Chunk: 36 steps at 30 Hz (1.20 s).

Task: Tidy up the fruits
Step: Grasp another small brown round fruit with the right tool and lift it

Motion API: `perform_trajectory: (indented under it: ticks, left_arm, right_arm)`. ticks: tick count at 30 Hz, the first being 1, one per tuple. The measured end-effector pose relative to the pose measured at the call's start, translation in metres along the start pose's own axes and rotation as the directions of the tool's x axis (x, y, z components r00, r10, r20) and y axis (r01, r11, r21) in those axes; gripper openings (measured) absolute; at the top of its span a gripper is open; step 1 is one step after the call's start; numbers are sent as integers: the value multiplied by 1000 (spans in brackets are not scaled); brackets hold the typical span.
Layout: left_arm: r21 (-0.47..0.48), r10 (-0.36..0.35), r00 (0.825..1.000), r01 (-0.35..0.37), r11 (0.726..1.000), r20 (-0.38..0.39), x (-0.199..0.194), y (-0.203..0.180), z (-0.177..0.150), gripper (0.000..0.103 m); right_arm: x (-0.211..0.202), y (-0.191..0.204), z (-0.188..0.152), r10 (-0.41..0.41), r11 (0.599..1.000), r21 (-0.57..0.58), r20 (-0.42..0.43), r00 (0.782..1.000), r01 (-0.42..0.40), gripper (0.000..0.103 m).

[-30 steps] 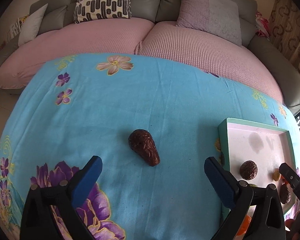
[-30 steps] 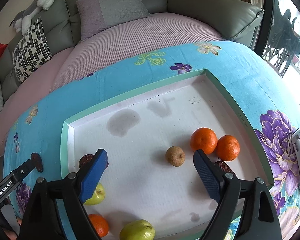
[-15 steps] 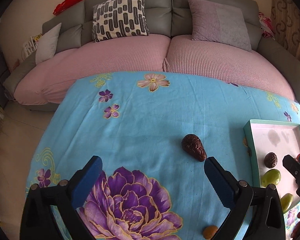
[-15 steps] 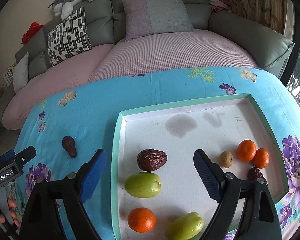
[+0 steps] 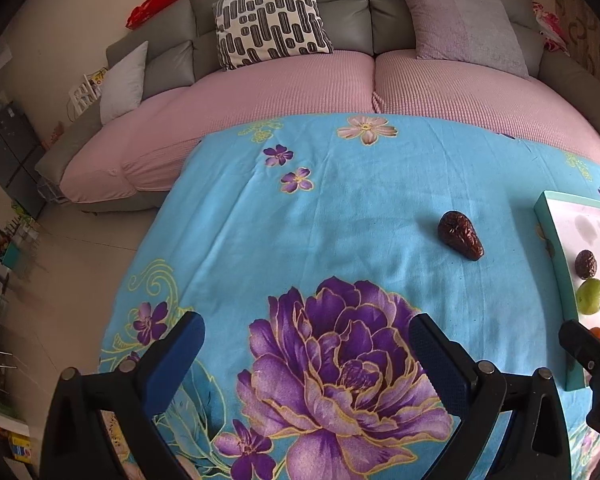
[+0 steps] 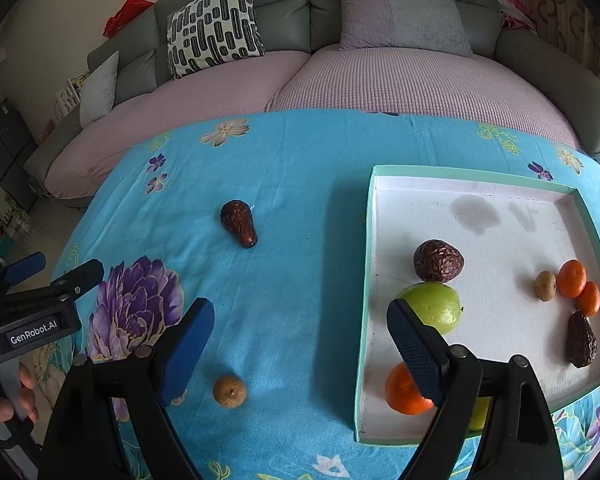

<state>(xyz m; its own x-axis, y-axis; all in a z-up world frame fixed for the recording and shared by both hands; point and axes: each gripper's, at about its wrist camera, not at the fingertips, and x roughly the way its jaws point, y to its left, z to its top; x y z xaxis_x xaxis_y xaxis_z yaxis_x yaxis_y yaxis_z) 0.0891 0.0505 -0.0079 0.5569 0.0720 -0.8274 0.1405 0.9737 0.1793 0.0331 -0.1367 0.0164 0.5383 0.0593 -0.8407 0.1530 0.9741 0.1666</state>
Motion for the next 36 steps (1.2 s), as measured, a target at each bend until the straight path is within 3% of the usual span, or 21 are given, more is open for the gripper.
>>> perform_trajectory:
  ticks: [11,15,19,21,31,36]
  left_arm:
    - [-13,16,999,-17,1000,-38,10,18,-15,103]
    - [0,4,999,-4,1000,-36,11,15,-14,103]
    - [9,7,1000,-7,1000,-29,11,15,-12,103]
    - [7,7,999,-7,1000,-31,12,15,-12,103]
    - [5,6,1000,-6,1000,-28,10,15,-12,103]
    - [-2,5,1000,-5,1000,-21,8,16,-11,103]
  right_arm:
    - [9,39,-40,-26,996,-84,-58,998,21,88]
    - [22,50,-48,-13,991,-132,-103,995,0,71]
    - [34,56,-55,-41,985,-171,-132,990,18,65]
    - [40,56,-56,-40,985,-171,-147,988,14,51]
    - [43,55,-58,-18,984,-175,-170,985,-12,27]
    - [40,57,-57,-10,984,-175,-159,987,-18,27]
